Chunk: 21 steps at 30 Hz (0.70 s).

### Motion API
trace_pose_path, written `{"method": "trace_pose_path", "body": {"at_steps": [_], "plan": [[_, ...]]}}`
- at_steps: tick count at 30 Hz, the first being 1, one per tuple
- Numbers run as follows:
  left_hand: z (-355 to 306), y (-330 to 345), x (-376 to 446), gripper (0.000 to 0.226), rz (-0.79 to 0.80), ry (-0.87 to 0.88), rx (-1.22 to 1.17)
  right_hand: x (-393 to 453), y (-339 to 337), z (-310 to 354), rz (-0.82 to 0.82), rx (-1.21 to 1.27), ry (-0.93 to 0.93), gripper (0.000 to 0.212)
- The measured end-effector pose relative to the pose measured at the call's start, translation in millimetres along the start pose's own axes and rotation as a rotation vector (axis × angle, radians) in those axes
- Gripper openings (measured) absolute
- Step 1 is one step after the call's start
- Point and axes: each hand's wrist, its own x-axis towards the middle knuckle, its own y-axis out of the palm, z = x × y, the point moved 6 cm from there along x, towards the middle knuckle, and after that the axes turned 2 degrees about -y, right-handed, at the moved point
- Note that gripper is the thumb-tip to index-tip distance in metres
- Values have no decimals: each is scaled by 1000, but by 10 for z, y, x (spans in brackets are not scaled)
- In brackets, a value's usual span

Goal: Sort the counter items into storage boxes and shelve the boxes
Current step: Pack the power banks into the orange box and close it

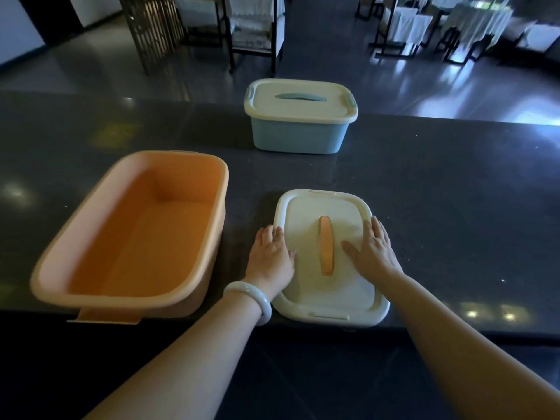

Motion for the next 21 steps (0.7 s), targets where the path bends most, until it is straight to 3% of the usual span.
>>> {"method": "trace_pose_path", "body": {"at_steps": [4,11,16,21], "plan": [[-127,-277,-148,38,7,92,-3,-61,-131,324,-21,9,-100,74],[-122,-1200,-508,27,-281,233,31,-266,-227,1228,58,148,-278,62],[644,-1861,-632,31,-414,106,93,-446,-159,1873,119,141,-350,60],[1706,-2153,-658,43,-404,-161,100,-547,98,2398,242,407,-256,69]]}}
